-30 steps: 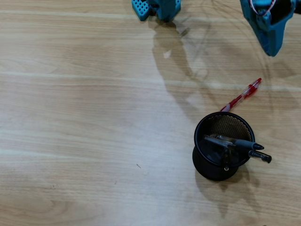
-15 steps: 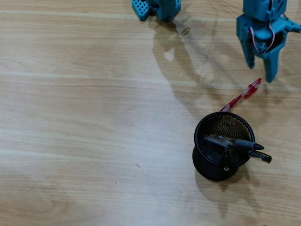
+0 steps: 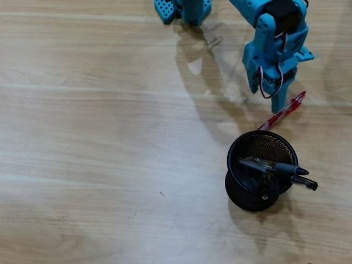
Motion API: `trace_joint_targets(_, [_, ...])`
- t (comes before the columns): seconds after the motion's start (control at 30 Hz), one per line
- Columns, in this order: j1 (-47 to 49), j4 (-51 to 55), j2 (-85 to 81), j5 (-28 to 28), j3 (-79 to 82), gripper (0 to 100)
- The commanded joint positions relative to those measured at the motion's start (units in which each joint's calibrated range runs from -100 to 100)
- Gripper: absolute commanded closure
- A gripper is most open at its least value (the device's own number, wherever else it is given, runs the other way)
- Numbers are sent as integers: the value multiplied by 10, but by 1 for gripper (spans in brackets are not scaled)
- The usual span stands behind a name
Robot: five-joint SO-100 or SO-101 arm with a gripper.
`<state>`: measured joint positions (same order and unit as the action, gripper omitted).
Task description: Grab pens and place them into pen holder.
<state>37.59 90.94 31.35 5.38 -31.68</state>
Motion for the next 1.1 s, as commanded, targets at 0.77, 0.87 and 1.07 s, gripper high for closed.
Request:
trace_joint_targets(0.77, [23,-130,108,-22,-6,78])
trace_joint_targets(0.87, [24,-130,112,-23,-6,83])
trace_joint_targets(1.07, [27,-129,113,-23,-5,91])
